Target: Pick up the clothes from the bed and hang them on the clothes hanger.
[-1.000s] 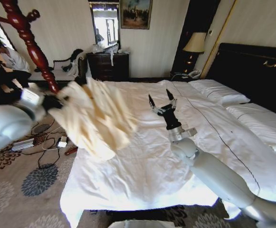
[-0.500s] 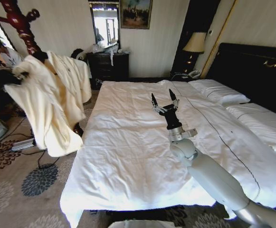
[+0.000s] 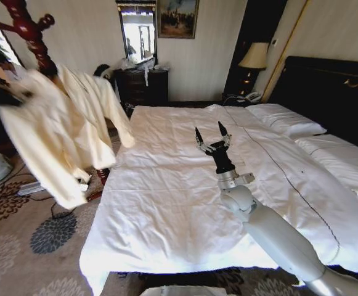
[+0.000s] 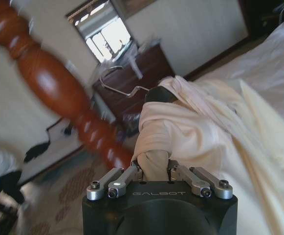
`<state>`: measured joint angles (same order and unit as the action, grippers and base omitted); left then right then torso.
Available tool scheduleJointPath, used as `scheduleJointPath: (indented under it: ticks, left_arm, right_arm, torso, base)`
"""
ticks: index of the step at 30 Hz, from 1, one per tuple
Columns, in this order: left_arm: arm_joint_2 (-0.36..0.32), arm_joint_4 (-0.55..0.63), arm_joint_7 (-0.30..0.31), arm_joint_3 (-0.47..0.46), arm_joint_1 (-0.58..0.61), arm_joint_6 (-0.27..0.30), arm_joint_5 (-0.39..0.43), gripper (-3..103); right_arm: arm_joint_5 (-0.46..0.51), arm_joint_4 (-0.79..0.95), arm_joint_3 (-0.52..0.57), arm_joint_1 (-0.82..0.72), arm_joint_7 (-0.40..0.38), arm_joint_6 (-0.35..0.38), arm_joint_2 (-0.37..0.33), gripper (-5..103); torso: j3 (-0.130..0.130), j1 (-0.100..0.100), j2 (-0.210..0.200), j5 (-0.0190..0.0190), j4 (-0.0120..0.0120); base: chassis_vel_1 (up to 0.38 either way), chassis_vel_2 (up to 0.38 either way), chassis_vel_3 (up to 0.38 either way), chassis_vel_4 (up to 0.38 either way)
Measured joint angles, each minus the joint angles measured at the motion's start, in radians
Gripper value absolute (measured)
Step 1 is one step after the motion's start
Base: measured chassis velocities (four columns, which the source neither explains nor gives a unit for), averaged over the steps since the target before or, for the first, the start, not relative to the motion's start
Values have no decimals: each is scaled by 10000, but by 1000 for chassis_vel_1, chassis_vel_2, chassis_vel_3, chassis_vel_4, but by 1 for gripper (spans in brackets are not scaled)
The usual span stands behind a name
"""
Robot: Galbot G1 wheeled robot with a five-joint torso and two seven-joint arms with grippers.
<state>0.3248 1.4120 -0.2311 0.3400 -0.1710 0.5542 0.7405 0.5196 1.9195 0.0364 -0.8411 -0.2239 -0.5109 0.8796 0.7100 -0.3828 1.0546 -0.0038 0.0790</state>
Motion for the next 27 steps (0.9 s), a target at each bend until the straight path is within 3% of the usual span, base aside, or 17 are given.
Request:
scheduleJointPath:
  ticks: [1,2,3,4,6,7,9,12,13,15,19,23,27]
  left_arm:
    - [0,0,0,0,0,0,0,19]
    - [661,-609,-58,1353,-1902,-79,-48,19]
    - [1139,-980,-114,2081,-3043,-181,-82,19]
    - [1139,-980,-114,2081,-3043,-181,-82,19]
    - [1727,-1267,-129,2620,-4120,-97,-81,19]
    - [1859,-1317,-115,2708,-4305,-65,-81,19]
    - [2288,-1563,-21,3041,-4711,71,-226,19]
    - [2422,-1658,18,3195,-4859,113,-394,19]
    - [2576,-1784,27,3403,-5131,147,-808,19]
    - [2728,-2100,-149,3774,-5661,126,-1540,19]
    - [2953,-2579,-513,4664,-6749,-58,-2072,19]
    - [3159,-2753,-698,5225,-7527,-34,-2379,19]
    - [3112,-2213,-774,5708,-8128,727,-2910,19]
  right_arm:
    - [0,0,0,0,0,0,0,100]
    - [-35,-9,92,-115,0,-8,-11,100]
    - [-43,-6,160,-179,0,-12,-13,100]
    - [-43,-6,160,-179,0,-12,-13,100]
    - [-48,14,294,-286,0,-15,-16,100]
    - [-54,19,342,-323,0,-18,-18,100]
    - [-116,25,536,-523,30,-46,-35,100]
    - [-149,25,627,-620,56,-77,-49,100]
    - [-200,24,712,-751,103,-133,-55,100]
    - [-261,16,751,-872,163,-198,-52,100]
    - [-314,0,735,-901,226,-235,-2,100]
    - [-316,-26,677,-816,235,-237,70,100]
    - [-316,-35,662,-781,236,-237,123,100]
  torso:
    - [0,0,0,0,0]
    - [-4,-5,-1,54,1]
    - [-12,3,0,73,3]
    - [-12,3,0,73,3]
    - [-16,17,6,51,6]
    - [-18,18,8,49,3]
    - [-13,15,7,35,-24]
    - [-9,8,5,28,-22]
    - [-9,6,4,38,-3]
    - [-10,10,5,39,-1]
    - [-12,11,6,36,-21]
    - [-12,10,5,38,-16]
    - [-12,10,5,44,-3]
  base:
    - [0,0,0,0]
    - [0,0,0,0]
    - [0,0,0,0]
    - [0,0,0,0]
    - [0,0,0,0]
    - [0,0,0,0]
    - [0,0,0,0]
    - [0,0,0,0]
    - [0,0,0,0]
    - [0,0,0,0]
    - [0,0,0,0]
    - [0,0,0,0]
    - [0,0,0,0]
